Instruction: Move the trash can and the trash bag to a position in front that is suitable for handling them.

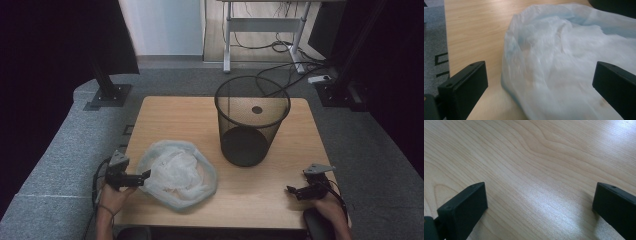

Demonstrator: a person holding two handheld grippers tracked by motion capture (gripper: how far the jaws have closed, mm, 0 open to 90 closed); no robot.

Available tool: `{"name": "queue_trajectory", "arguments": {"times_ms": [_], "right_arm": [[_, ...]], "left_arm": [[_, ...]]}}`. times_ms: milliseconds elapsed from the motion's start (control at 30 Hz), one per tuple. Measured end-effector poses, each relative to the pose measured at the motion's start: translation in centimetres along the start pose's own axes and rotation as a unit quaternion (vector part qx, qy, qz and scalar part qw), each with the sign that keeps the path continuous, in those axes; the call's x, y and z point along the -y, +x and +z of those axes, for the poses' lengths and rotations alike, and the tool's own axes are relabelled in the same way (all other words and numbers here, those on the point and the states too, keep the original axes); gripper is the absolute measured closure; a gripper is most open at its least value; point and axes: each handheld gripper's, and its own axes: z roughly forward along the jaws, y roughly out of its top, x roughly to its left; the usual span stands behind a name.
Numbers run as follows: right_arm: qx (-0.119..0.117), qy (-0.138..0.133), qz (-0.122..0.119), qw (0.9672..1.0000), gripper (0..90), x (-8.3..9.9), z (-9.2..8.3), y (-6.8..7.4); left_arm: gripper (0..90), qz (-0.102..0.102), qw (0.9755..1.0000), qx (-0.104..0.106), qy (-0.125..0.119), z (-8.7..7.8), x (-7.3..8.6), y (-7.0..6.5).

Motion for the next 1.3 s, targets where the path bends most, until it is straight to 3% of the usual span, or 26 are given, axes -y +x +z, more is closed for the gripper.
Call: {"name": "queue_trajectory", "arguments": {"times_ms": [233, 400, 467, 700, 833, 967, 1167, 1300], "right_arm": [[0.000, 0.000, 0.000, 1.0000, 0.0, 0.0, 0.0, 0.0], [0.000, 0.000, 0.000, 1.0000, 0.0, 0.0, 0.0, 0.0], [-0.001, 0.000, 0.000, 1.0000, 0.0, 0.0, 0.0, 0.0], [0.000, 0.005, -0.002, 1.0000, 0.9, -0.2, 0.0, 0.0], [-0.010, 0.011, -0.012, 0.9998, 15.2, -0.7, -0.3, 0.1], [-0.010, 0.016, -0.033, 0.9993, 13.8, -1.6, -0.5, 0.8], [-0.040, -0.030, -0.003, 0.9988, 13.6, -3.8, -0.8, 2.0], [-0.058, -0.047, 0.002, 0.9972, 13.6, -4.9, -0.8, 3.0]], "left_arm": [[0.0, -0.015, 0.9986, -0.042, 0.029, 4.5, 0.9, 0.2], [0.0, 0.005, 0.9971, -0.042, 0.062, 6.1, 2.0, -0.7], [0.3, 0.000, 0.9976, -0.033, 0.061, 6.4, 2.4, -1.3], [0.0, 0.008, 0.9971, -0.028, 0.070, 6.3, 2.4, -4.3], [0.0, 0.009, 0.9970, -0.027, 0.073, 6.6, 2.2, -6.4], [0.0, 0.012, 0.9967, -0.024, 0.077, 7.1, 1.8, -8.4], [0.0, 0.018, 0.9964, -0.019, 0.081, 8.1, 1.1, -11.2], [0.0, 0.024, 0.9963, -0.013, 0.082, 8.5, 0.8, -12.7]]}}
